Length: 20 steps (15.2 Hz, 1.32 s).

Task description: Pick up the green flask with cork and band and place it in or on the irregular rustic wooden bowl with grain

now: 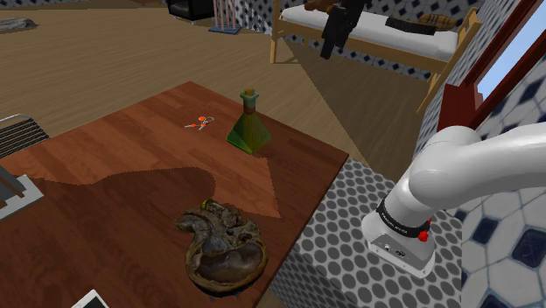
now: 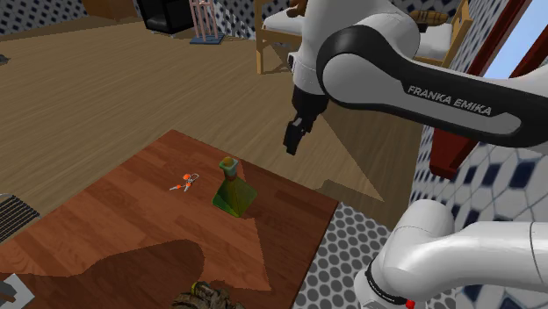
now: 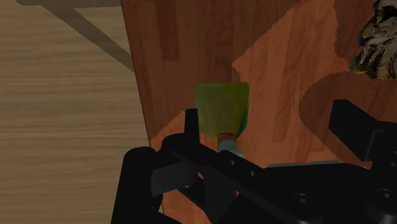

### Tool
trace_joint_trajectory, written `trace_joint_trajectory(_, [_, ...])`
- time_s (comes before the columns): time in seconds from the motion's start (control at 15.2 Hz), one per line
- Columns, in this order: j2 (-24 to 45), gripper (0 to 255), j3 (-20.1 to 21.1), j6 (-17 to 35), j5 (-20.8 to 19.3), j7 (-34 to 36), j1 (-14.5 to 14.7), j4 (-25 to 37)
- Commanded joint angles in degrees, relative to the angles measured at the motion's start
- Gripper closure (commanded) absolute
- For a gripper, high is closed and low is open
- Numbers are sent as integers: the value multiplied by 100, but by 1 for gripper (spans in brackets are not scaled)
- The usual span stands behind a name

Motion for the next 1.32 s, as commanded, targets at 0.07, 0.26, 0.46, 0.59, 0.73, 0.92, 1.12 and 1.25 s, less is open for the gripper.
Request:
trace_joint_trajectory(0.07, [185, 0, 30, 139, 23, 59, -9, 16])
trace_joint_trajectory(0.26, [764, 0, 118, 535, 81, 234, -37, 110])
trace_joint_trajectory(0.46, [1372, 0, 198, 895, 122, 407, -63, 271])
trace_joint_trajectory(0.59, [1791, 0, 248, 1112, 140, 521, -81, 415])
trace_joint_trajectory(0.73, [2219, 0, 294, 1309, 150, 634, -98, 588])
trace_joint_trajectory(0.92, [2873, 0, 353, 1564, 150, 804, -119, 901])
trace_joint_trajectory(1.12, [3539, 0, 399, 1767, 134, 972, -131, 1277])
trace_joint_trajectory(1.25, [3989, 0, 420, 1872, 116, 1082, -133, 1564])
